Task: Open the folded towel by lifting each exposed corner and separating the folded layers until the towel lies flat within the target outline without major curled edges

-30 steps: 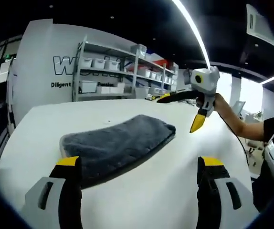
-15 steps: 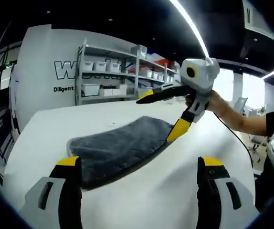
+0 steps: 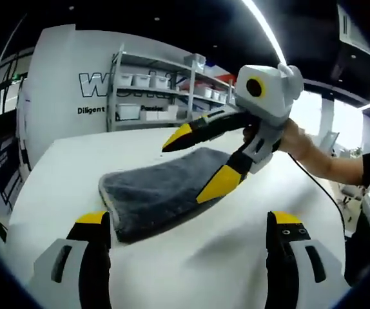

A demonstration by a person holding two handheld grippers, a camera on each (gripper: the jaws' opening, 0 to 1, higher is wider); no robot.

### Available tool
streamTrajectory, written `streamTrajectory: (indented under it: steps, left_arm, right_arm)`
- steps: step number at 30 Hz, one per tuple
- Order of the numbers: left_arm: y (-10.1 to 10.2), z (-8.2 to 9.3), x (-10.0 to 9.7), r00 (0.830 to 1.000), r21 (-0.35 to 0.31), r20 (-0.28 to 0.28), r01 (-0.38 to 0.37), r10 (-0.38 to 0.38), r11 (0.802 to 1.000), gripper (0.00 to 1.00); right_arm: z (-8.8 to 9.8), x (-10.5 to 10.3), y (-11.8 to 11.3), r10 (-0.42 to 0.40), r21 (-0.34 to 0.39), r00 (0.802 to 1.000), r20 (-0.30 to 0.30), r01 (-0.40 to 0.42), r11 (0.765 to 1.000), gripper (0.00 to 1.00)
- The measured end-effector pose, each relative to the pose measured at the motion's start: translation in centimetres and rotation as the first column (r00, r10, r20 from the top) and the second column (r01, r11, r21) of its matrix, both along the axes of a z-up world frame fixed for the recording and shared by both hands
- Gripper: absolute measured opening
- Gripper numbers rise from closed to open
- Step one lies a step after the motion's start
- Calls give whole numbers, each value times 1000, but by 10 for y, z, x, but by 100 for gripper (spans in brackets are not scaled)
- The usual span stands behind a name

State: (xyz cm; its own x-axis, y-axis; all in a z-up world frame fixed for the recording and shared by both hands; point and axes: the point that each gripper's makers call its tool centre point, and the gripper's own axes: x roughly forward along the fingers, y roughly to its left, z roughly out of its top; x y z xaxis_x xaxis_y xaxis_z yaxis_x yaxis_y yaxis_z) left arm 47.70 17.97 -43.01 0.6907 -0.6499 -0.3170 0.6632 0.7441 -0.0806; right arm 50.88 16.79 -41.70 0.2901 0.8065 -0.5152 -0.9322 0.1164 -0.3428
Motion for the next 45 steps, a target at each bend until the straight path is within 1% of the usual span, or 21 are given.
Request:
streamTrajectory:
  steps: [1,2,4,6,9,11,13,15,17,18,21,23,25,27,29,30,35,36,38,45]
  left_arm:
    - [1,0,1,1000,4,0,-4,4,1000,99]
    - [2,0,1,1000,5,0,-8,8,1000,99]
    - [3,-2,2,1000,8,-4,-11,11,1000,99]
    - [4,-4,2,1000,22,-9,-19,19,1000,99]
    - [5,-7,4,1000,41,-11,-29,30,999,99]
    - [6,-10,5,999,53,-20,-25,26,998,99]
    - [6,-11,6,999,58,-27,-24,26,998,99]
    - [5,-11,6,999,59,-24,-24,25,998,99]
    - [5,-10,7,1000,55,-23,-20,21,998,99]
    - [3,-9,6,1000,61,-14,-10,10,998,99]
    - [-2,-10,4,1000,80,-9,5,-5,997,99]
    - [-4,-12,3,1000,90,-14,12,-11,996,99]
    - [-4,-15,2,1000,98,-23,14,-12,995,99]
    - [-4,-16,2,1000,99,-26,13,-11,995,99]
    - [-3,-17,2,1000,104,-28,13,-10,994,99]
    - [-2,-17,3,1000,111,-29,13,-10,994,99]
    - [-1,-17,4,1000,112,-30,9,-6,994,99]
    - [0,-17,4,1000,112,-31,9,-6,994,99]
    - [1,-17,5,999,111,-33,5,-2,994,99]
    - [1,-16,5,1000,106,-31,4,-1,994,99]
  right_arm:
    - [-4,1,3,-1,-6,1000,-4,1,1000,50]
    - [-6,2,5,-1,-12,1000,-6,1,1000,49]
    - [-12,4,8,0,-26,1000,-12,0,1000,46]
    - [-16,4,14,9,-32,1000,-23,-10,999,38]
    - [-23,8,20,7,-44,1000,-30,-9,999,39]
    - [-34,11,24,5,-66,1000,-30,-7,998,38]
    - [-45,13,26,3,-88,999,-43,-6,996,38]
    - [-52,14,28,0,-98,999,-47,-5,995,35]
    - [-57,20,28,-21,-109,999,-40,16,994,35]
    - [-58,23,29,-33,-102,999,-28,30,994,32]
    - [-62,25,31,-33,-101,999,-28,30,994,23]
    - [-65,26,31,-33,-106,999,-26,30,994,21]
    - [-70,26,31,-30,-121,999,-19,27,992,15]
    - [-70,25,31,-27,-122,999,-21,24,992,8]
    - [-66,24,32,1,-111,1000,1,-1,994,6]
    - [-65,24,31,2,-111,1000,1,-2,994,5]
    - [-59,23,29,-3,-61,999,-55,-1,998,4]
    - [-59,23,29,-3,-59,998,-58,0,998,4]
    - [-60,22,28,-6,-37,995,-99,2,999,4]
    - [-55,22,27,-14,14,987,-158,17,1000,5]
